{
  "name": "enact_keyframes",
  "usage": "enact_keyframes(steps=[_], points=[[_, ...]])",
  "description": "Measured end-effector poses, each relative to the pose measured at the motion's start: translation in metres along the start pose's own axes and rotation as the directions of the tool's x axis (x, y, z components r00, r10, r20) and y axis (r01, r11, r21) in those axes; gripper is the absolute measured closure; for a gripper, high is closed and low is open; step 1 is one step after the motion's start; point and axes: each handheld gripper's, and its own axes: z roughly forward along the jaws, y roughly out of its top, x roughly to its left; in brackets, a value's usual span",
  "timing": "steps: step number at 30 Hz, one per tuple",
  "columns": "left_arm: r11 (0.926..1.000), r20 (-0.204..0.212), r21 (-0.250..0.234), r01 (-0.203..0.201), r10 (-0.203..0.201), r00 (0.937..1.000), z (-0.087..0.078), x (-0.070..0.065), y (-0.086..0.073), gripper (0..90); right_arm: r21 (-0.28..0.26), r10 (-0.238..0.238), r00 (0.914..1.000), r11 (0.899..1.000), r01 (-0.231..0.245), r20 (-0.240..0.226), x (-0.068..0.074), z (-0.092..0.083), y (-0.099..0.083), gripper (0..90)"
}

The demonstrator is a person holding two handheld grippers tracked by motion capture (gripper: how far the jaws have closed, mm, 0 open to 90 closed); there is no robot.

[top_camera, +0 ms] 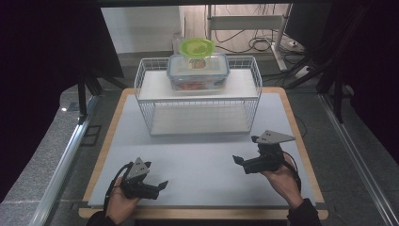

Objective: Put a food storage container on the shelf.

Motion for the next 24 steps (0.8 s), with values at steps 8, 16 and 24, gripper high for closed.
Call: enact_keyframes(steps=[8, 16, 24], points=[[1.0000, -0.002, 0.003, -0.008, 0.008, 1.0000, 0.000, -0.001, 0.000, 6.0, 0.062, -0.004, 0.9979, 0.998, 0.000, 0.064, -0.001, 0.004, -0.037, 0.0], [0.9998, -0.011, 0.010, -0.017, 0.017, 0.9998, 0.002, -0.002, 0.000, 5.7, 0.134, -0.024, 0.9947, 0.991, 0.010, 0.100, 0.004, 0.005, -0.061, 0.0], [0.9997, -0.015, 0.015, -0.021, 0.021, 0.9997, 0.003, -0.002, 0.000, 5.7, 0.201, -0.003, 0.9947, 0.979, -0.018, 0.102, 0.003, 0.010, -0.074, 0.0]])
